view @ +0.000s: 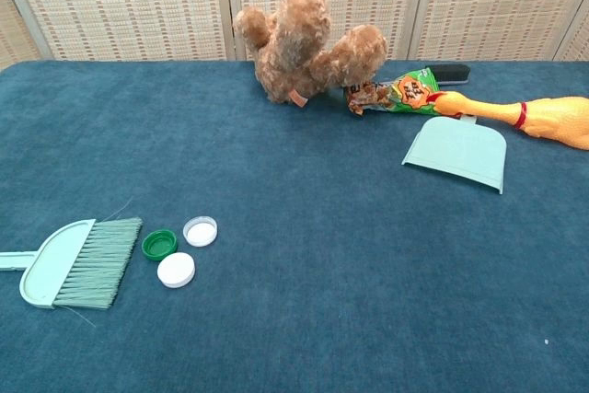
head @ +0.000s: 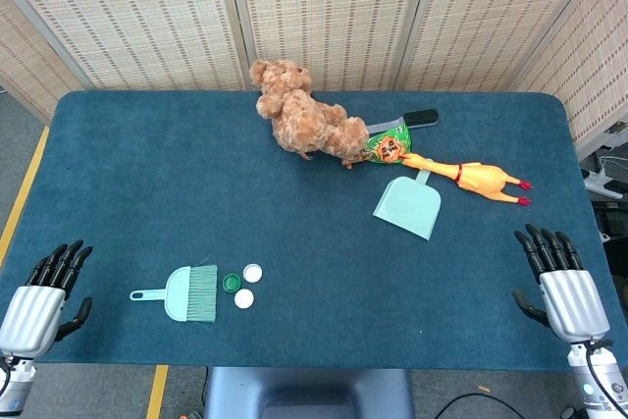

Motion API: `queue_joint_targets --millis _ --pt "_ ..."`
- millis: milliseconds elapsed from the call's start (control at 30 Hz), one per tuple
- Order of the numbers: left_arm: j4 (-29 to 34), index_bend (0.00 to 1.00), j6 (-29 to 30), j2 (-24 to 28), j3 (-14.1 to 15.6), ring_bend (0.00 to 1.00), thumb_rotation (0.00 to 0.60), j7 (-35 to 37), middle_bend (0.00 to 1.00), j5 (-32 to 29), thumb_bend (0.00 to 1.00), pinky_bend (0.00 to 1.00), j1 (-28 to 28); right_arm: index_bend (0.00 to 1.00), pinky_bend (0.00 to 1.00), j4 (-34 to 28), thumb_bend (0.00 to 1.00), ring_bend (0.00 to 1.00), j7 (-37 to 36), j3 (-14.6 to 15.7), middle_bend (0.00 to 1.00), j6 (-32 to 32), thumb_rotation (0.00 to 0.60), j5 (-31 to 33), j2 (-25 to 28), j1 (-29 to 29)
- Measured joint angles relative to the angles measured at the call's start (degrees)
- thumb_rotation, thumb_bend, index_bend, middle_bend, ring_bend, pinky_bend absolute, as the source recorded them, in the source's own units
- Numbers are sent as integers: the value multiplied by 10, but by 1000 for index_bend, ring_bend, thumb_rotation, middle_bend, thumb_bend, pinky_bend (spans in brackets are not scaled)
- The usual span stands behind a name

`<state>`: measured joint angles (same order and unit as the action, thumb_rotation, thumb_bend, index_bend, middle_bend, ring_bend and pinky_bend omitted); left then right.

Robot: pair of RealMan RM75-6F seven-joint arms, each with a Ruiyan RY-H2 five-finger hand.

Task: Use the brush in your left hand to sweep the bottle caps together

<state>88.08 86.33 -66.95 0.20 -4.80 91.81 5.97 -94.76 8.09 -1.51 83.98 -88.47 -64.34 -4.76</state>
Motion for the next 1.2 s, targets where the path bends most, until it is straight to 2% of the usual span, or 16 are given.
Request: queue_joint_targets --millis 167,200,233,300,333,400,467,633,833,1033,1200 --pt "1 0 0 -4 1 2 600 -1 0 11 436 152 3 0 0 0 197 0 -1 0 0 2 600 -4 0 0" --pt "0 11 1 -6 2 46 600 0 25 16 436 195 5 0 0 -1 197 0 -1 1 0 1 600 -4 1 0" --pt "-3 33 1 -10 3 101 600 -1 56 24 436 250 7 0 0 -2 197 0 -1 1 0 1 600 -4 2 0" --pt "-8 130 2 -20 3 362 600 -9 197 34 436 511 11 0 0 -2 197 0 1 1 0 2 600 -5 1 1" --pt "-12 166 2 -28 2 456 600 -20 249 37 437 606 13 0 0 -1 197 0 3 2 0 2 600 -5 1 1" --pt "-20 208 2 -42 0 579 600 -44 315 42 437 710 17 0 0 -2 197 0 6 2 0 0 600 -3 1 1" --pt "-30 220 -6 -61 1 628 600 -81 320 50 437 737 25 0 0 -3 196 0 7 1 0 1 600 -2 1 1" --pt "-56 250 -63 -116 5 672 600 -161 335 50 429 767 46 0 0 -6 197 0 6 -1 0 21 600 -10 4 7" --pt "-101 258 -113 -167 5 678 600 -201 316 28 419 773 65 0 0 -9 197 0 -18 -3 0 65 600 -34 17 21" --pt "-144 260 -127 -206 3 678 600 -230 315 10 424 773 75 0 0 -11 196 0 -28 -2 0 61 600 -34 25 24" --pt "-174 309 -123 -225 6 679 600 -250 357 12 427 773 77 0 0 -15 196 0 -27 -1 0 51 600 -30 28 23"
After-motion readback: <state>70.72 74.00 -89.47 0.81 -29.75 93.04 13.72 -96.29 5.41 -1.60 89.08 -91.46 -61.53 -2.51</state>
